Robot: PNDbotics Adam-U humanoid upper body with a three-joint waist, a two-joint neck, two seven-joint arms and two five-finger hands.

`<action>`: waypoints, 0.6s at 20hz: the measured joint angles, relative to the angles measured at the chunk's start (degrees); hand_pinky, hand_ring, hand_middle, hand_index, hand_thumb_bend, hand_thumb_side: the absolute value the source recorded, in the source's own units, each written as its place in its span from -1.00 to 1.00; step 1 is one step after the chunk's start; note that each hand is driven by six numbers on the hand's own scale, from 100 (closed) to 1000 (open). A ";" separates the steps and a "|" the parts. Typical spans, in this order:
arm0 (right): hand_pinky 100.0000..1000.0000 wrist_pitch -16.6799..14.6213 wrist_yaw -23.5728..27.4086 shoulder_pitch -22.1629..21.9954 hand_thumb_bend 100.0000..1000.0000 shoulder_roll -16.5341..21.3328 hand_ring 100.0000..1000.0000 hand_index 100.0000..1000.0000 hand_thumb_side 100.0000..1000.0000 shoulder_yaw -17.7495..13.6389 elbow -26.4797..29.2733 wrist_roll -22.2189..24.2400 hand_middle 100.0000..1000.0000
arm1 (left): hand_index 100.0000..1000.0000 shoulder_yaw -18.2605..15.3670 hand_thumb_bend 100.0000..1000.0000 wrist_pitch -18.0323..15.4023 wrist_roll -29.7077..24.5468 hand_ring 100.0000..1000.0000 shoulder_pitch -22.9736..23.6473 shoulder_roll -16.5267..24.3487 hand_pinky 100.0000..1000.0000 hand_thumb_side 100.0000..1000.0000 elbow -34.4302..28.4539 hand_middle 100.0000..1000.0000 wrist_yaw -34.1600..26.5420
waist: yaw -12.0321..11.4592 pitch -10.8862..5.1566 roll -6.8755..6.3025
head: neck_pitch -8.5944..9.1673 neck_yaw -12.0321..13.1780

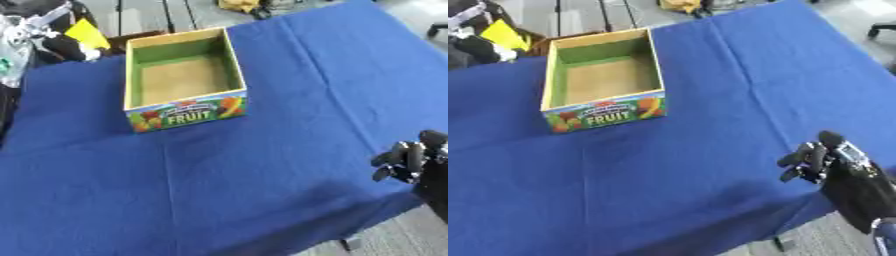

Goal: Pick up objects on the table and place them in the box.

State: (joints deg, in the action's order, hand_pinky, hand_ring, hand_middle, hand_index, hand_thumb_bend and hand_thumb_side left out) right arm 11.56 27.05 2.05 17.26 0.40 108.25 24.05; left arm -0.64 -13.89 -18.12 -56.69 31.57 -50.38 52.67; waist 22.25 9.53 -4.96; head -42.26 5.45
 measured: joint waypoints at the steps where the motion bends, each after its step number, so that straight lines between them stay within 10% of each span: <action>1: 0.02 0.00 0.08 0.00 -1.00 0.00 0.21 -0.36 0.30 0.01 0.00 0.01 -0.18 | 0.03 0.53 -0.94 -0.41 -0.24 -0.59 -0.05 -1.03 -0.20 -0.87 -0.42 -0.58 0.09 | 0.13 0.00 0.08 | 0.00 0.09; 12: 0.02 0.24 0.35 0.53 -1.00 0.00 0.20 -0.35 0.31 0.36 0.00 0.30 -0.18 | 0.16 4.06 -0.85 -3.95 -0.81 -0.46 1.76 -8.50 -0.10 -0.72 -0.31 -0.46 3.53 | 0.97 0.34 0.09 | 0.09 1.05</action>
State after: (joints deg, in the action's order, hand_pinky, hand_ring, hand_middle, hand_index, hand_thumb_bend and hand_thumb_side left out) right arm 11.81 27.40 2.57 17.26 0.76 108.26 24.34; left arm 3.42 -17.84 -18.94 -54.93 23.07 -50.68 56.20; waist 23.21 9.87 -4.87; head -42.17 6.50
